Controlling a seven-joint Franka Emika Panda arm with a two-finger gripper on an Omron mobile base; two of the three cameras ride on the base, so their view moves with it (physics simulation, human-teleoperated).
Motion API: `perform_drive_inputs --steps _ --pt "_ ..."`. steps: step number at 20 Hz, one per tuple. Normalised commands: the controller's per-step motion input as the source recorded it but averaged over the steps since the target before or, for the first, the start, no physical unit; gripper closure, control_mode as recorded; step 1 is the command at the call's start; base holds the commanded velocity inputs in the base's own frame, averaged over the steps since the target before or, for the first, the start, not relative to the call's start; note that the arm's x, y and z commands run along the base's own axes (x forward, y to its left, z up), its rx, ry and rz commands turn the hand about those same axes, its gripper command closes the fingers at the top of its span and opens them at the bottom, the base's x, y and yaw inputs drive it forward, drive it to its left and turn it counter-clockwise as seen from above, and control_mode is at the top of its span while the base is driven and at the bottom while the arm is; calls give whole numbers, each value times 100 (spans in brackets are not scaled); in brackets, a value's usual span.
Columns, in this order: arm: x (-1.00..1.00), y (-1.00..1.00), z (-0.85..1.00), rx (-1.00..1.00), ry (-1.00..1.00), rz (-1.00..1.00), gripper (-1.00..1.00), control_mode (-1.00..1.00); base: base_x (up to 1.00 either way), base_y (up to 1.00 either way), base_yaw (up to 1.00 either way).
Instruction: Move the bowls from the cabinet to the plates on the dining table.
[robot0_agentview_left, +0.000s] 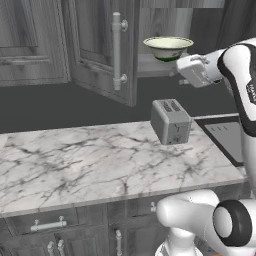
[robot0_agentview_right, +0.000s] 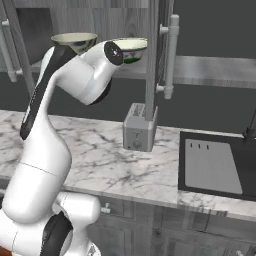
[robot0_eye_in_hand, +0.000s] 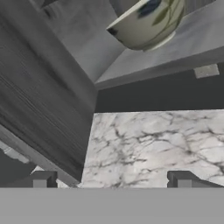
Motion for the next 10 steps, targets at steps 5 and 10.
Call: perform_drive_inputs --steps 5,10 --pt "57 44 -1 6 0 9 -100 -100 0 0 0" --pt "46 52 0 11 7 15 -100 -100 0 0 0"
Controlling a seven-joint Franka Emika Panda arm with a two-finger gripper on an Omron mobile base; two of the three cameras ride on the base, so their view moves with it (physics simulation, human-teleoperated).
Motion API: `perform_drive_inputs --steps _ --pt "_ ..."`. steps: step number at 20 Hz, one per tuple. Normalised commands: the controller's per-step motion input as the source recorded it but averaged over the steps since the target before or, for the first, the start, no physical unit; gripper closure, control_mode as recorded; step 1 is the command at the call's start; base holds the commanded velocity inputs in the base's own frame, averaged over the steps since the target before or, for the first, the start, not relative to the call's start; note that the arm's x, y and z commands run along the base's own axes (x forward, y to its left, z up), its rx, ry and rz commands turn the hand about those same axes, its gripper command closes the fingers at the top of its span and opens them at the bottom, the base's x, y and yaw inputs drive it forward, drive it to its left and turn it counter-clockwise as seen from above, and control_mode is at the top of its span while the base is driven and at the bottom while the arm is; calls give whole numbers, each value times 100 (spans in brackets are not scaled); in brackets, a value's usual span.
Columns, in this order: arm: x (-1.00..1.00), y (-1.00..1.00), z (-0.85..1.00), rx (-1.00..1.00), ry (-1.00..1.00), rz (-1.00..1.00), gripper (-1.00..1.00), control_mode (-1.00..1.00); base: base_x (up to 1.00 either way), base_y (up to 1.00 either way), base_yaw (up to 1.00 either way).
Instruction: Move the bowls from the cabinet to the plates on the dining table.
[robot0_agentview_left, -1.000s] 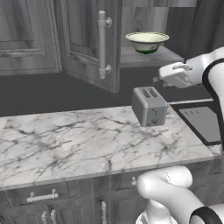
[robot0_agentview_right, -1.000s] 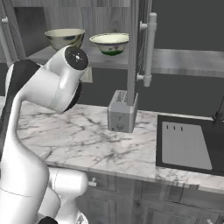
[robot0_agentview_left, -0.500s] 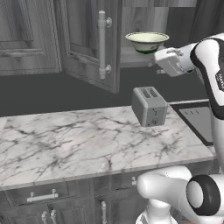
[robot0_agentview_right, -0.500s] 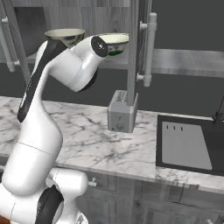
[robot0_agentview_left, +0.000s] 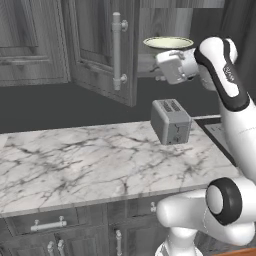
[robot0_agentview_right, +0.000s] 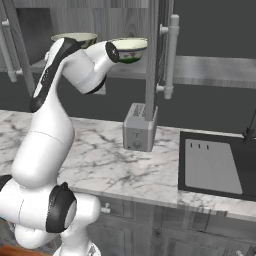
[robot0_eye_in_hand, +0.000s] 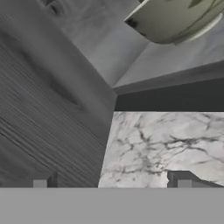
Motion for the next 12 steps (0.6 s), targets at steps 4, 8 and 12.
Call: perform_drive_inputs --steps 4,8,12 --pt "38 43 0 15 13 21 -100 -100 0 0 0" --pt "32 46 0 12 14 21 -100 -100 0 0 0" --pt "18 65 0 3 10 17 -100 -100 0 0 0"
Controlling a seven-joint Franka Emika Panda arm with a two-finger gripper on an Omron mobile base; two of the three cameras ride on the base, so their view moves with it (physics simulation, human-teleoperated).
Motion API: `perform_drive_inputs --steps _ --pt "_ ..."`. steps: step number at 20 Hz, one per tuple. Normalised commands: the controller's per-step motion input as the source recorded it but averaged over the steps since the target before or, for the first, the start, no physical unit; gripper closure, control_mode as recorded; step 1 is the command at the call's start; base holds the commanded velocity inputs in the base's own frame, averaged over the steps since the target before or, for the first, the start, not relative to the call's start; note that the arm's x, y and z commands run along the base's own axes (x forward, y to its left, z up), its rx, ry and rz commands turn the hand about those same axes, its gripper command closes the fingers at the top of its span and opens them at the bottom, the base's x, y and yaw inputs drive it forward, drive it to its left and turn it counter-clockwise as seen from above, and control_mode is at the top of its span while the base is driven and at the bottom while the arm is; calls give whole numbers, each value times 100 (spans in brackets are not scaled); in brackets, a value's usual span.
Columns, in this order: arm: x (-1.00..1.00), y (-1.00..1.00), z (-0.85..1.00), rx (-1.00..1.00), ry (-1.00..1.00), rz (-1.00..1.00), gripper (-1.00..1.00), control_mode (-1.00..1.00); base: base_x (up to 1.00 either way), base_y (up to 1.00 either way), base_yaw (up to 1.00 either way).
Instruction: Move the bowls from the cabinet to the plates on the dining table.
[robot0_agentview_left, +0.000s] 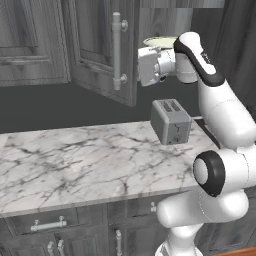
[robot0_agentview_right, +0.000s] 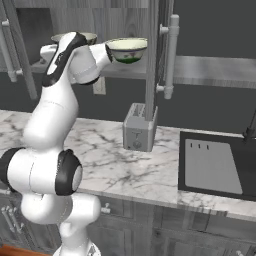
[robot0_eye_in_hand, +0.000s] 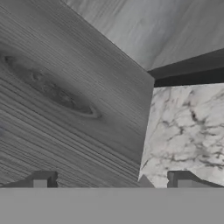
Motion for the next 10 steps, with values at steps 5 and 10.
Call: perform_drive_inputs --steps 5,10 --pt "4 74 0 0 9 13 -100 -100 0 0 0" --pt "-3 74 0 0 8 11 -100 -100 0 0 0"
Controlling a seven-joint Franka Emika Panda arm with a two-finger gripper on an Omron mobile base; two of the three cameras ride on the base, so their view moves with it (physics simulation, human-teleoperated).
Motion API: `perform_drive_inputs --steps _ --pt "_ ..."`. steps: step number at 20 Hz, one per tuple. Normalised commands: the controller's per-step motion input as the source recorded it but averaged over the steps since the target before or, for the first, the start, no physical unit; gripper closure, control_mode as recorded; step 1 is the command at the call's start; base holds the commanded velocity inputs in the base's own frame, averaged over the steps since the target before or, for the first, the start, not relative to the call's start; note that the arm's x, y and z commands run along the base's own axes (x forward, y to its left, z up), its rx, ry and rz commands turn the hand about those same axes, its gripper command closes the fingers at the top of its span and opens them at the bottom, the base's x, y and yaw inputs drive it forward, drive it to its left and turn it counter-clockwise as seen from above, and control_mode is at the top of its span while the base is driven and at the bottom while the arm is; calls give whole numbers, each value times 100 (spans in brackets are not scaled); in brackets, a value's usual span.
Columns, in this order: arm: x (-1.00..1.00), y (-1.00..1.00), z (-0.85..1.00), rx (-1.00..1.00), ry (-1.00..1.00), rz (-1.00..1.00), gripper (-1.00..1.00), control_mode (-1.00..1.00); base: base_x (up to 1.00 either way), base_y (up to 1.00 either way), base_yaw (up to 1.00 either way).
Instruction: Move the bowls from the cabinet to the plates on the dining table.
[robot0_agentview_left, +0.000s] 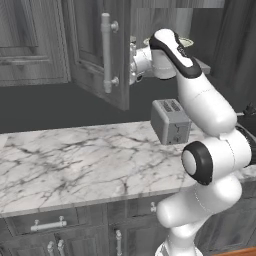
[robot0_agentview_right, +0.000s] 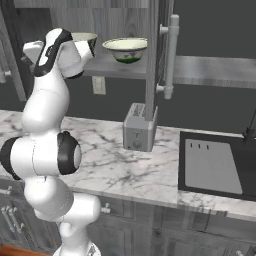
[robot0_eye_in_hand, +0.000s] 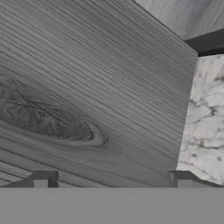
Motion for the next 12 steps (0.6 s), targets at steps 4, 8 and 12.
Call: perform_drive_inputs --steps 4,8,12 --pt "-10 78 0 0 4 8 -100 -100 0 0 0" --pt "-15 71 0 0 0 2 -100 -100 0 0 0" --pt "-12 65 1 -3 -6 -1 -100 -100 0 0 0"
